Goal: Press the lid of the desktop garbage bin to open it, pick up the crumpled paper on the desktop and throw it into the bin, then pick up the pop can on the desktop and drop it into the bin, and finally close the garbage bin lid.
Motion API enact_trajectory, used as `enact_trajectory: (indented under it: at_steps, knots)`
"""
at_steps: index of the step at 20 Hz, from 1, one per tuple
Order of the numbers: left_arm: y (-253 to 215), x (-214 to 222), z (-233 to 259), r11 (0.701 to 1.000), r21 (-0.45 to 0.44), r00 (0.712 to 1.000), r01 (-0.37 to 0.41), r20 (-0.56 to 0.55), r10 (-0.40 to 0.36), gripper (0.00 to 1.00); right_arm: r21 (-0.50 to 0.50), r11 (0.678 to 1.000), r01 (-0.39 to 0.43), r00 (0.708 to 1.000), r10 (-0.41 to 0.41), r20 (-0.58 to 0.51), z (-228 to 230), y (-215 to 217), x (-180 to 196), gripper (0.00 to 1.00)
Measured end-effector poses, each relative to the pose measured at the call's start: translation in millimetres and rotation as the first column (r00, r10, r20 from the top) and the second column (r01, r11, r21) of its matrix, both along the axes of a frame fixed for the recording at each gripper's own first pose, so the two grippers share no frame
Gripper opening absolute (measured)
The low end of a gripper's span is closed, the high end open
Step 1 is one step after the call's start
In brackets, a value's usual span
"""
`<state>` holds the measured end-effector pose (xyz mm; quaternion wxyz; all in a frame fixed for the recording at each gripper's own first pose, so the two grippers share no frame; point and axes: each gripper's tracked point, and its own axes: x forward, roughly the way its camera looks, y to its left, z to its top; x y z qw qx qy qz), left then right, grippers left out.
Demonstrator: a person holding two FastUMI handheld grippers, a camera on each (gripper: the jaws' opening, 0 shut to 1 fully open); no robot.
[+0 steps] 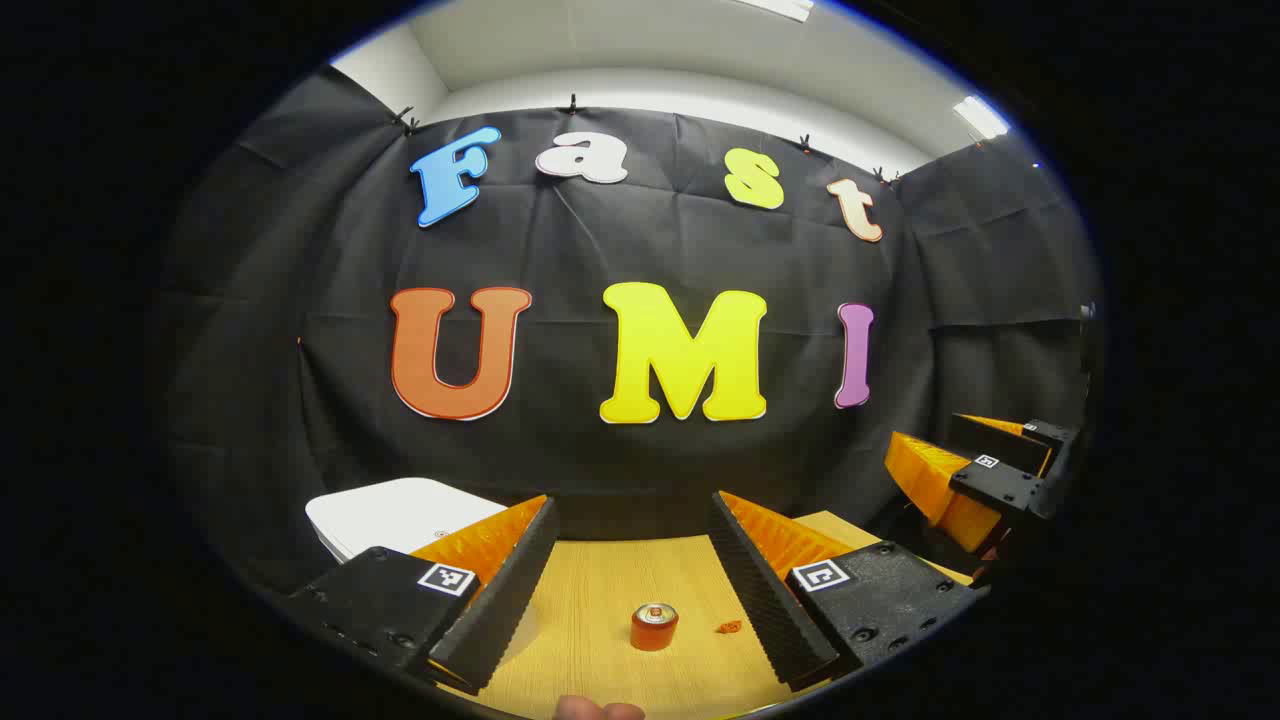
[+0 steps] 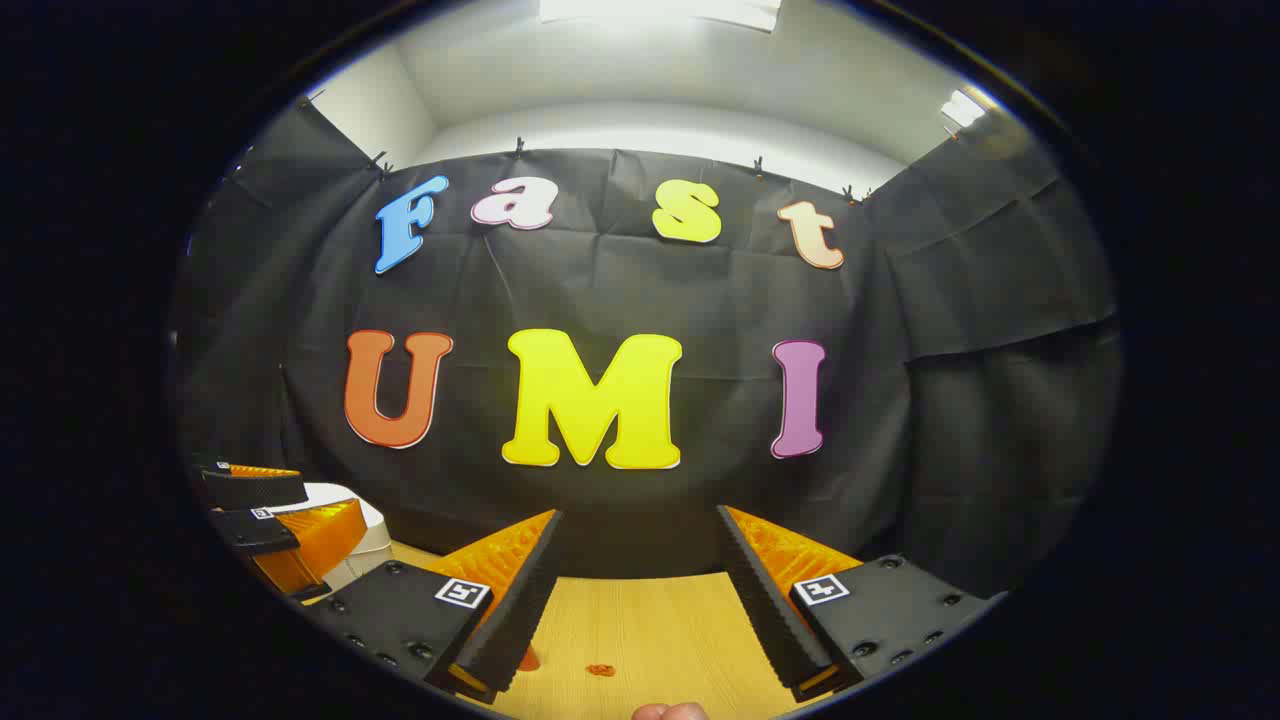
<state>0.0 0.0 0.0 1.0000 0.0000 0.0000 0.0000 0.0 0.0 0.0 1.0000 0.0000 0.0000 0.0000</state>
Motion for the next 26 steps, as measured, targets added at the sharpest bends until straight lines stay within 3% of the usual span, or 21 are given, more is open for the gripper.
enact_trajectory:
  at_steps: [14, 26]
  knots:
    - [0, 9, 3, 0.999, 0.037, 1.0, -0.029, 0.001, 0.029, 0.99, 0.029, 1.0, 0.008, 0.999, -0.007, -0.036, -13, -3, 15, 0.94]
    - [-11, 20, 1, 0.999, 0.01, 0.999, -0.048, -0.024, 0.048, 0.99, 0.027, 1.0, -0.006, 1.0, 0.007, -0.03, -13, -15, 23, 0.94]
